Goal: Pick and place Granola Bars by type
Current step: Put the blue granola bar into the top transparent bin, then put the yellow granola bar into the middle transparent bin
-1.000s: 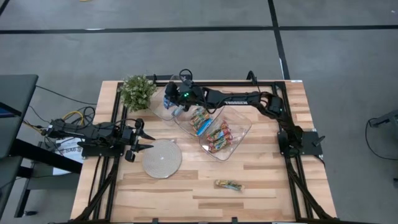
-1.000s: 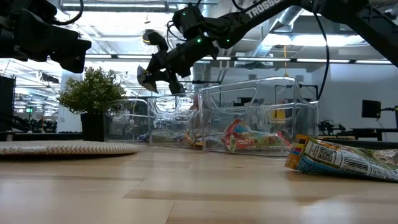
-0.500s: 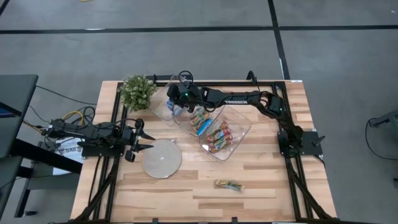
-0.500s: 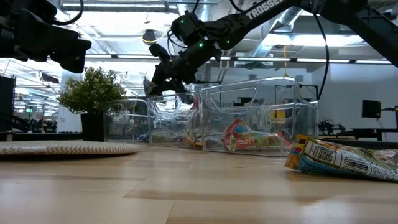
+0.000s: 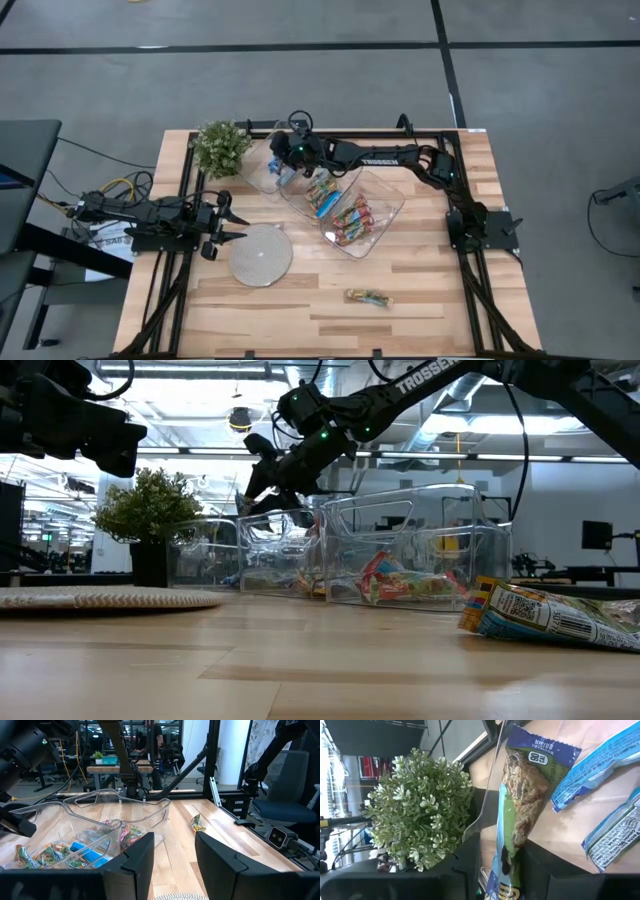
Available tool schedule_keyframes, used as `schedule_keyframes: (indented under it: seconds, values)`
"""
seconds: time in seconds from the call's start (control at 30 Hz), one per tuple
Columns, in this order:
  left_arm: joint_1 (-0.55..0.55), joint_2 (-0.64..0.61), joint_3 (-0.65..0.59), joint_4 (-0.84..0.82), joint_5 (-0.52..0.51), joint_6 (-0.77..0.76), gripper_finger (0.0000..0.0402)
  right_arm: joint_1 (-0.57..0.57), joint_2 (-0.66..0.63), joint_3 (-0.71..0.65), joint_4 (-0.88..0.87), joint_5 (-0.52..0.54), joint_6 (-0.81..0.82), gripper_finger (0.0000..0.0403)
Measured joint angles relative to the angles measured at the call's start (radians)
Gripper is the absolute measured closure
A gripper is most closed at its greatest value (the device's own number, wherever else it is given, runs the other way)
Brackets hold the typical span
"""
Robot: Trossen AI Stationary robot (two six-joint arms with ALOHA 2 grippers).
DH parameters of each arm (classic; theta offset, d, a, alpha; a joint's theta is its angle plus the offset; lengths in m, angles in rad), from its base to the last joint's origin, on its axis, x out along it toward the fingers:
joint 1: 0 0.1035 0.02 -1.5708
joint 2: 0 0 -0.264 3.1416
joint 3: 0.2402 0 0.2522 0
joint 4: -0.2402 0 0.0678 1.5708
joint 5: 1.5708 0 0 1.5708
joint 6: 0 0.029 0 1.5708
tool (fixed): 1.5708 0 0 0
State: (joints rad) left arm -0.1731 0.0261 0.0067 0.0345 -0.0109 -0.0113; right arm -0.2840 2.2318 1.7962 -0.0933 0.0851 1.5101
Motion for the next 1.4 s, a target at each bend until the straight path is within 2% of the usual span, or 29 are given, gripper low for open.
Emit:
schedule_keyframes:
  seconds: [0.3,0.57,0.87,1.4]
  values:
    - [0.0,0.0,0.0,0.0,0.0,0.0,0.0264,-0.002,0.0,0.0,-0.011,0.02,-0.003,0.0256]
    - [0.0,0.0,0.0,0.0,0.0,0.0,0.0264,-0.006,-0.001,0.0,-0.086,0.015,-0.125,0.0223]
    - [0.0,0.0,0.0,0.0,0.0,0.0,0.0264,-0.006,-0.001,0.0,-0.086,-0.003,-0.284,0.0228]
    - [0.0,0.0,0.0,0.0,0.0,0.0,0.0264,-0.006,-0.001,0.0,-0.085,-0.002,-0.279,0.0237]
